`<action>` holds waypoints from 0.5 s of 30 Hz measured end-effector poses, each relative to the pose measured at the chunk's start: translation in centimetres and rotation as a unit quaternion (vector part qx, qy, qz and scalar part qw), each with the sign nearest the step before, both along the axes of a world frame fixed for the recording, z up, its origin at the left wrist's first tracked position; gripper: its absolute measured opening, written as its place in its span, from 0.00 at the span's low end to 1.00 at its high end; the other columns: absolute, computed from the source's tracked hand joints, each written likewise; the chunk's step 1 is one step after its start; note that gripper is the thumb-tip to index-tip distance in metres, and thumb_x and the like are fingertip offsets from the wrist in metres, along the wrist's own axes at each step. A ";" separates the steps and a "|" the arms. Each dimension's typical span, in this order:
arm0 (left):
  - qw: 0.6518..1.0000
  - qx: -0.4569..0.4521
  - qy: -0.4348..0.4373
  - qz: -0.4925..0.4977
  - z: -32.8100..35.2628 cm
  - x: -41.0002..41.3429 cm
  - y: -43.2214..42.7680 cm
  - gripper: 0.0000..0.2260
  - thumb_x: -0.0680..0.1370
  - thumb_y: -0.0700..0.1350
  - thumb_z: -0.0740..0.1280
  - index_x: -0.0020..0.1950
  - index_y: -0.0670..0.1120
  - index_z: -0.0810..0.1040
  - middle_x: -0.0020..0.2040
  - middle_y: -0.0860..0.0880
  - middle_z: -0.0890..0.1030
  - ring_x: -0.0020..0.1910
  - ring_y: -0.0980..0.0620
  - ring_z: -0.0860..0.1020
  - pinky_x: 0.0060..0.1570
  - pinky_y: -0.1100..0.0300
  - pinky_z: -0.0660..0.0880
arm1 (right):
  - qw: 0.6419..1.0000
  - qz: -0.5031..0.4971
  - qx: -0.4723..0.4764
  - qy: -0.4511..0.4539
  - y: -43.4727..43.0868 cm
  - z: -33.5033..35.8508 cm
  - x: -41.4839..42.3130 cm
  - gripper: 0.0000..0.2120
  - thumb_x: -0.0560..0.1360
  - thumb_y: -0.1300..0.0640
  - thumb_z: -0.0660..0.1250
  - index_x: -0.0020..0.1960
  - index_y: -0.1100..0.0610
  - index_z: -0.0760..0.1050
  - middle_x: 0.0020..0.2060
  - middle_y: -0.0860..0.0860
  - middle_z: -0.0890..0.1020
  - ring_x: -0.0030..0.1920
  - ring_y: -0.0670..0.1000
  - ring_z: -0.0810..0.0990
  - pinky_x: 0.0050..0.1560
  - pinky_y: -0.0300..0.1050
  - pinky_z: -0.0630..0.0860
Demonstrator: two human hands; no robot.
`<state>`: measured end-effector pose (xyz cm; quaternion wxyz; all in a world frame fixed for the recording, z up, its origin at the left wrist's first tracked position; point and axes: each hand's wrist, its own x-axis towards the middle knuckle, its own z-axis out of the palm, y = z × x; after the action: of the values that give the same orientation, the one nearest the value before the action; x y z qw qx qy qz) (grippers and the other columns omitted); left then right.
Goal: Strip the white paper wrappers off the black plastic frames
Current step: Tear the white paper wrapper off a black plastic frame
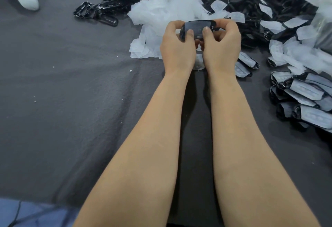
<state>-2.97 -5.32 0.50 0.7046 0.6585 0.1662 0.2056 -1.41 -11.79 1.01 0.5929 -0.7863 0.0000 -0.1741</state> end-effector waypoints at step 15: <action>0.998 0.014 -0.003 -0.057 0.2 0.1 -1.8 0.09 0.78 0.39 0.63 0.42 0.51 0.70 0.45 0.41 0.80 0.45 0.41 0.81 0.48 0.45 0.79 | 0.999 -0.024 0.022 0.039 -3.2 0.3 -1.2 0.05 0.75 0.61 0.65 0.47 0.52 0.72 0.41 0.55 0.81 0.44 0.57 0.82 0.52 0.58 0.78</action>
<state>-2.83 -7.13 0.72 0.7066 0.6759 0.1234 0.1690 -2.57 -15.04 1.27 0.6055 -0.7788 0.0453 -0.1574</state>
